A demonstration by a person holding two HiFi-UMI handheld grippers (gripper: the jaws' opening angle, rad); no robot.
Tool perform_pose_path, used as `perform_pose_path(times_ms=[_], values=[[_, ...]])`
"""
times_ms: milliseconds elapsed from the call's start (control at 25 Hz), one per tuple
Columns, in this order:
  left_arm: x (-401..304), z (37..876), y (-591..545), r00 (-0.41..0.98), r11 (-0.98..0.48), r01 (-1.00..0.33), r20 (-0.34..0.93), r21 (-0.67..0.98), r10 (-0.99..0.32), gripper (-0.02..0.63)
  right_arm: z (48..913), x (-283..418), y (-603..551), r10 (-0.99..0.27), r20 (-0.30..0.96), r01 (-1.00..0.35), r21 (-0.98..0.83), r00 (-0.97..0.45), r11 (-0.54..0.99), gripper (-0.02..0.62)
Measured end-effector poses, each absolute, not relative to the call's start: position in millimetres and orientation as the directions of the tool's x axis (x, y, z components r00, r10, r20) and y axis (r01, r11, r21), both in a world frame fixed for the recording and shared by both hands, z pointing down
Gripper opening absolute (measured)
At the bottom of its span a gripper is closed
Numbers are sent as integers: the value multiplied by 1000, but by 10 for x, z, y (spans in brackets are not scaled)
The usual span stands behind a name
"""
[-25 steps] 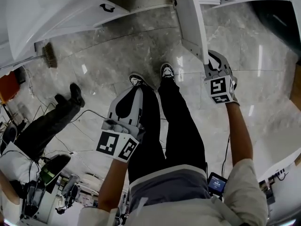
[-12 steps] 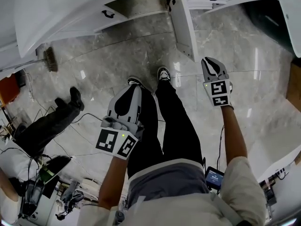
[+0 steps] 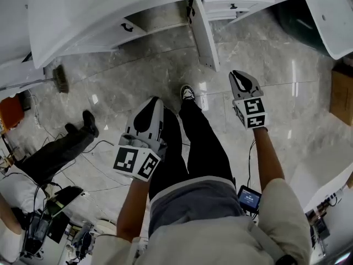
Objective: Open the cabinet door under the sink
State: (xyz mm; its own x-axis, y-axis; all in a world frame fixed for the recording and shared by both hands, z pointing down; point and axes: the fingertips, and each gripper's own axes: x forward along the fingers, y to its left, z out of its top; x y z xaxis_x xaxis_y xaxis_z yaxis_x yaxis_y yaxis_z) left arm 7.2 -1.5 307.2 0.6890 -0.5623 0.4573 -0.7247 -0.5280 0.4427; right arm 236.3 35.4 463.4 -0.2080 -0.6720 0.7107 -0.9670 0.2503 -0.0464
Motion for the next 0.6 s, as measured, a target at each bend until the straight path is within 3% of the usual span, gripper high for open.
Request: perform_pose_path(times_ms=[600], values=[[-130,2519,16,704,-544,-708,382,451,-600,2,3302,1986,176,-756,593,-953,-73,-278,294,31]])
